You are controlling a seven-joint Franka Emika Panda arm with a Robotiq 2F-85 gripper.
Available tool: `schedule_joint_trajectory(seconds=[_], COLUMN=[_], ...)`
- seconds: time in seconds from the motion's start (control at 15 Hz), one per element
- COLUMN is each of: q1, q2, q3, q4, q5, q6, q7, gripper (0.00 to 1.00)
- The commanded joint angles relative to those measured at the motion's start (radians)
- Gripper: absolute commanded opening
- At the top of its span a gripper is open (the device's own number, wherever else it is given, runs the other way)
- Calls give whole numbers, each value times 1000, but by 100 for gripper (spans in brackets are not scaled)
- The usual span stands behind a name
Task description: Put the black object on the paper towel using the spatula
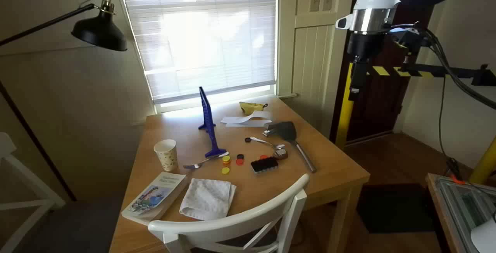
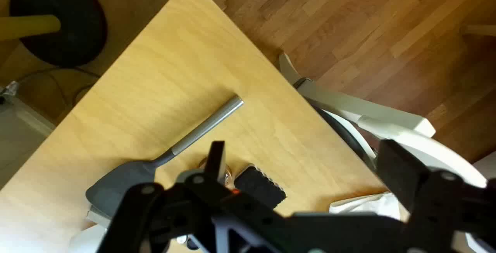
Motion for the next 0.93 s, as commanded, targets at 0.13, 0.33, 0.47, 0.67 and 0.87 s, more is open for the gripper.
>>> schedule_joint_trajectory(seconds=[0.13,0.33,0.47,0.67,0.87], q1=[-7,-7,-14,-37,-63], q2=[1,1,32,132,259], q3=[6,6,10,16,18], q4=[2,2,6,16,28], q5=[3,3,11,39,32], q6=[-2,-2,44,178,295], q7=[-3,-3,42,196,332], gripper=[100,100,100,100,100])
